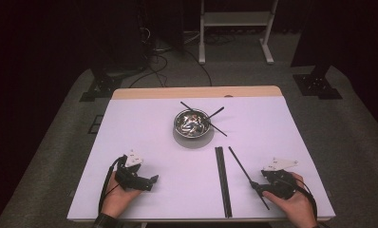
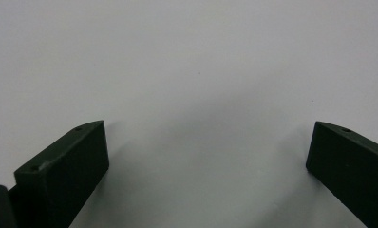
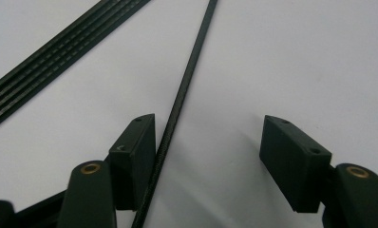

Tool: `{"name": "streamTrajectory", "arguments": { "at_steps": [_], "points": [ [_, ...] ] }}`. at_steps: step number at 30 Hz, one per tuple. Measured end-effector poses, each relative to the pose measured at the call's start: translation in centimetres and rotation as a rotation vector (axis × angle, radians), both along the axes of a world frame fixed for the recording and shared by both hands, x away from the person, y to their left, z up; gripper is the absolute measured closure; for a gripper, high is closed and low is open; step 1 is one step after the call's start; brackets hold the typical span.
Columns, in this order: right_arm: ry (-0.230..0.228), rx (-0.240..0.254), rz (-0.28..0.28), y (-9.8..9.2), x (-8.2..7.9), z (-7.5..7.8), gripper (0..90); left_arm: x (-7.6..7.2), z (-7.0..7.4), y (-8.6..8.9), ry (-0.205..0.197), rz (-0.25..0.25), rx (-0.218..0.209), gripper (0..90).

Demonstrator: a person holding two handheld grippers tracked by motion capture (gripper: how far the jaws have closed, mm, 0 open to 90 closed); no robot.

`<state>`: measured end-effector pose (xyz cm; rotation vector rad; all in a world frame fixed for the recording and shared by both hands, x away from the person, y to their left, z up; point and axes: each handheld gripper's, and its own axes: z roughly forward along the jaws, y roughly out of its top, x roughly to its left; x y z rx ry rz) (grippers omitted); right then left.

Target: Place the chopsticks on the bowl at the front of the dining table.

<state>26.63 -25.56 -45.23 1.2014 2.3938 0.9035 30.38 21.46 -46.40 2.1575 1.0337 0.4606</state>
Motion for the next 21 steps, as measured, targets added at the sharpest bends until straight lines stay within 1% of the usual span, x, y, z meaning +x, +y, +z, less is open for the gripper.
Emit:
{"name": "streamTrajectory", "arguments": {
  "at_steps": [6, 21],
  "points": [
    [-0.001, -0.002, -0.014, -0.8, 0.1, 0.0, 35.8, 0.0, 0.0, 0.0, 0.000, 0.000, 0.000, 0.0],
    [-0.004, -0.004, -0.076, -2.9, 0.3, 0.0, 35.7, 0.0, 0.0, 0.0, 0.000, 0.000, 0.000, 0.0]
  ]
}}
